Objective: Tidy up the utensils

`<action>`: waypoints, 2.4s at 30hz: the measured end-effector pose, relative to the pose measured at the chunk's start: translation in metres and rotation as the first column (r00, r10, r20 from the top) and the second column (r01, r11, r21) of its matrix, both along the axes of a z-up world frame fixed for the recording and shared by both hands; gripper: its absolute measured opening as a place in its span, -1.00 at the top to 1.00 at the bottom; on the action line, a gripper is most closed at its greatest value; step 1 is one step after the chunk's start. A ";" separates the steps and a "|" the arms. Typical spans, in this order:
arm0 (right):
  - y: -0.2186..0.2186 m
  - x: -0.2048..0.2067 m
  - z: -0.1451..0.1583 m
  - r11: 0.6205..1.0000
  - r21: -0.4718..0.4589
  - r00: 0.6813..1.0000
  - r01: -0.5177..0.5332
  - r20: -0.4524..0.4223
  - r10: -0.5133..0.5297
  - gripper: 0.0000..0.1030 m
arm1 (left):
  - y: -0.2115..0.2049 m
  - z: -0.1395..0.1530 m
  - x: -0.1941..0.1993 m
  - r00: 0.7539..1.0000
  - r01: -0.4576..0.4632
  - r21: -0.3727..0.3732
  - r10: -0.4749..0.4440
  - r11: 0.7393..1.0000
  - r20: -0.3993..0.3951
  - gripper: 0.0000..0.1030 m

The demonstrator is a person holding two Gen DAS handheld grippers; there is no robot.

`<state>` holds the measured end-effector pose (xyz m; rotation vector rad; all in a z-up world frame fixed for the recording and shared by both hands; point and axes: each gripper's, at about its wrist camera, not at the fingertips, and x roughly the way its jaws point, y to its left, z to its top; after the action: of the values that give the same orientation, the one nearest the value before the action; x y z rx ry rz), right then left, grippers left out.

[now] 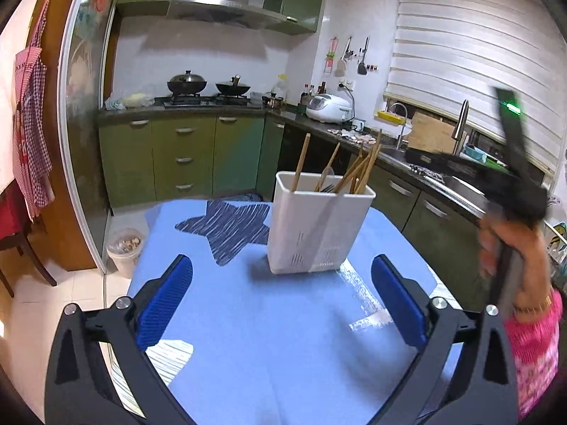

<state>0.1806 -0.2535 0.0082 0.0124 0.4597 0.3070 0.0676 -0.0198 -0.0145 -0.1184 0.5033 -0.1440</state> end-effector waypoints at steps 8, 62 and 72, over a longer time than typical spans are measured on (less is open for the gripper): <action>-0.027 -0.100 -0.056 0.999 0.005 0.999 0.034 -0.008 -0.034 -0.77 | -0.014 -0.012 -0.014 1.000 0.022 0.030 -0.022 0.999 -0.013 -0.87; -0.034 -0.245 -0.040 0.997 0.019 0.995 0.072 0.067 -0.073 -0.91 | -0.010 0.005 -0.102 0.997 -0.050 0.048 0.047 0.998 0.058 -0.87; -0.030 -0.244 -0.039 0.998 0.021 0.996 0.067 0.063 -0.068 -0.91 | -0.010 0.004 -0.102 0.997 -0.050 0.049 0.047 0.998 0.058 -0.87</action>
<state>-0.0632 -0.2836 -0.0312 0.0366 0.3918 0.2449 -0.0348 -0.0301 -0.0101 -0.0766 0.4470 -0.0872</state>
